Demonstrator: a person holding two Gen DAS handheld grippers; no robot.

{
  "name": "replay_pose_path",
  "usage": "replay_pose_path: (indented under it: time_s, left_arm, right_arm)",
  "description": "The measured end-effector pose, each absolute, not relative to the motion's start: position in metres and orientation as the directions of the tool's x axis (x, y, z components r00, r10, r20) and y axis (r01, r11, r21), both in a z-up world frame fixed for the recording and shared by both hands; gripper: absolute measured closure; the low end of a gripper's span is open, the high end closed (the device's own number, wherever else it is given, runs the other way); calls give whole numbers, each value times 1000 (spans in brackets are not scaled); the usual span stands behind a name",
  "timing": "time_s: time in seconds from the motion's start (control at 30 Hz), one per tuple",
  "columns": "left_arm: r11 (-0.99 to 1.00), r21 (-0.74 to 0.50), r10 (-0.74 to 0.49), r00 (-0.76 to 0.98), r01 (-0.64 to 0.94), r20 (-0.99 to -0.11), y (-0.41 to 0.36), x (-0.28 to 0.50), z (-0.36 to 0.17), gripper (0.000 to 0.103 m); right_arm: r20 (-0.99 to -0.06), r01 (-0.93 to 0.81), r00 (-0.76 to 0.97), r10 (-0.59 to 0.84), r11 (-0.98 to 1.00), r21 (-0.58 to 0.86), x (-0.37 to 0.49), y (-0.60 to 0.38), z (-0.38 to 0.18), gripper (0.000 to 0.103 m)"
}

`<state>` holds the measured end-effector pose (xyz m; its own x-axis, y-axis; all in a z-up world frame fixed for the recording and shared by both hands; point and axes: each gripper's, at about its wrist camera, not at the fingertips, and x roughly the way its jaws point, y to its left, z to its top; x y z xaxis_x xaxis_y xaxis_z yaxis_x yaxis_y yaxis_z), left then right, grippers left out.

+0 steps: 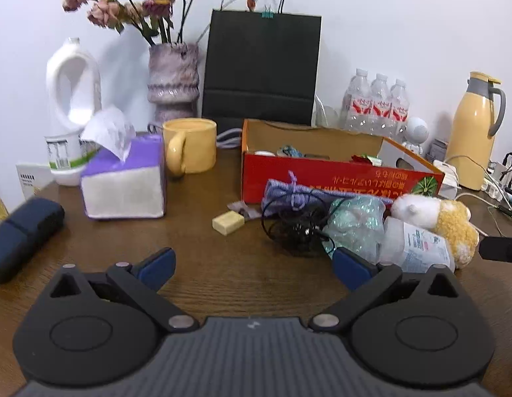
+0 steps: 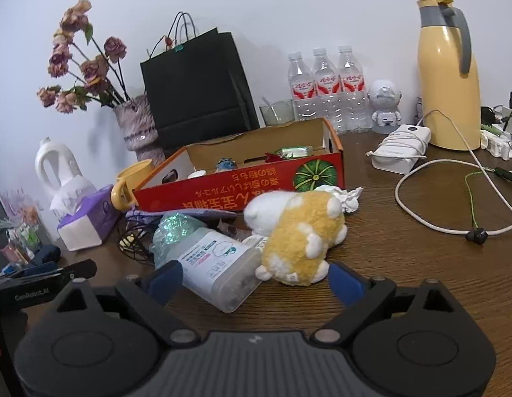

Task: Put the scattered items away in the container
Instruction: 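Move both grippers back toward the white cotton-swab box and clear plastic bag, then grasp the white cotton-swab box with the right gripper while the left grasps the clear plastic bag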

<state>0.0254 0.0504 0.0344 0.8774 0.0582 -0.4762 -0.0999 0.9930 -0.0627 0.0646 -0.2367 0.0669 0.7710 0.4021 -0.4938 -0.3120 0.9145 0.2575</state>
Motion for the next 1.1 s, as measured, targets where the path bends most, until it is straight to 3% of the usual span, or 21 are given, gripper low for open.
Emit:
replay_pose_path:
  time_s: [0.17,0.3,0.4,0.47,0.6,0.63,0.8,1.0,1.07,1.1]
  left_arm:
    - [994,-93,-2,864,-52,-503,45,45,34,1]
    - [996,-87,-21,863,-27,-504,39,69,39,20]
    - [992,-127,-72,852,6,-518,39,87,40,21]
    - [986,-167,-111,836,23,-538,39,98,39,31]
    - [980,-201,-124,802,5,-584,45,105,33,78]
    - [979,-201,-127,797,7,-590,46,102,32,81]
    - [986,-161,-130,802,42,-583,50,67,38,84]
    - [995,-90,-28,797,-33,-604,62,43,35,83]
    - [993,-92,7,797,-79,-604,71,40,35,76]
    - [989,-102,27,796,-111,-605,76,40,35,66]
  right_arm:
    - [-491,-339,757,431,902,268,70,-228,64,8]
    - [-504,-373,741,443,896,240,77,-218,64,9]
    - [-495,-404,735,462,886,228,79,-209,65,9]
    - [-500,-433,722,478,876,213,80,-201,63,10]
    - [-515,-487,707,485,862,142,82,-182,62,12]
    - [-517,-500,705,486,857,125,82,-179,62,12]
    - [-526,-540,705,475,841,36,92,-162,61,13]
    - [-553,-561,700,451,827,-35,106,-146,57,13]
    - [-563,-567,695,446,822,-49,108,-144,54,13]
    - [-569,-571,692,445,819,-54,109,-143,53,13]
